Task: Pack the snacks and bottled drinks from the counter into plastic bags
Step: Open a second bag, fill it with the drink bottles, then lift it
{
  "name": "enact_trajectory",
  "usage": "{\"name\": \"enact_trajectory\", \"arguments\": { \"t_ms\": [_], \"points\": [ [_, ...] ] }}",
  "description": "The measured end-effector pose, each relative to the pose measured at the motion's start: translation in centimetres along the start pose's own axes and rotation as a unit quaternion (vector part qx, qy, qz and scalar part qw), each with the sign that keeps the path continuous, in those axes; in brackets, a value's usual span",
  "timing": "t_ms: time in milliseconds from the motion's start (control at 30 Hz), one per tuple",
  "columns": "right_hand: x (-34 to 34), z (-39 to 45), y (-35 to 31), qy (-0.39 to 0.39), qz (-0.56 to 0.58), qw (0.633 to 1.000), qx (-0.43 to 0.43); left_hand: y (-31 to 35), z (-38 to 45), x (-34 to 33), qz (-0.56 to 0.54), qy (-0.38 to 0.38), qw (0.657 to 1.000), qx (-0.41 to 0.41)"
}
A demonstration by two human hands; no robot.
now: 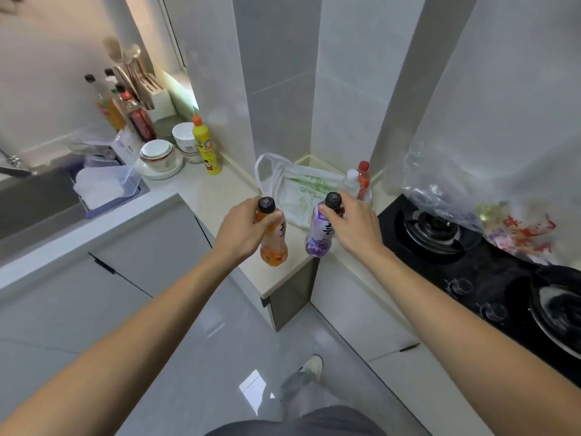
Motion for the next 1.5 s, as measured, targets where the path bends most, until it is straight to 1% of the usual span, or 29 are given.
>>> {"name": "enact_trajectory", "arguments": {
  "t_ms": [167, 300, 433, 533, 733, 967, 1133, 1333, 1500],
  "points": [
    [-1.1, 9.1, -1.8, 0.003, 0.004, 1.0, 0.012, -1.6, 7.3, -0.9, -0.002, -0.002, 1.0, -0.005],
    [-1.4, 15.0, -2.7, 0.015, -0.034, 0.999, 0.023, -2.2, 12.0, -2.3, -0.006, -0.008, 1.0, -0.021],
    [-2.3, 19.9, -2.6, -0.003, -0.037, 0.999, 0.018, -2.1, 16.0, -4.1, -0.017, -0.025, 0.998, -0.048],
    [-3.5, 22.6, -1.7, -0.025, -0.041, 0.999, 0.012, -2.5, 18.4, -6.1, -0.043, -0.051, 0.995, -0.067],
    [-5.6, 25.7, 0.3, -0.047, -0.066, 0.997, -0.004, -4.0, 21.8, -10.0, -0.077, -0.099, 0.987, -0.096],
    [-6.5, 28.5, 2.7, -0.068, -0.147, 0.986, -0.03, -6.5, 23.9, -14.8, -0.113, -0.151, 0.976, -0.108],
    [-6.8, 29.8, 4.2, -0.088, -0.192, 0.976, -0.057, -7.9, 24.6, -17.5, -0.114, -0.18, 0.971, -0.111],
    [-6.5, 30.7, 4.8, -0.097, -0.233, 0.964, -0.079, -7.3, 25.3, -19.1, -0.136, -0.195, 0.962, -0.136],
    [-6.2, 31.1, 5.0, -0.096, -0.251, 0.961, -0.073, -6.5, 25.5, -19.2, -0.16, -0.17, 0.96, -0.152]
  ]
}}
Point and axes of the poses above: each hand's wrist, its own z-axis towards the middle knuckle, its own x-axis out of the back of the hand, y = z × x, the point moved 6 cm from there along z, towards the middle knuckle, and after that the axes turned 14 degrees about -x, right-handed, at the moved point
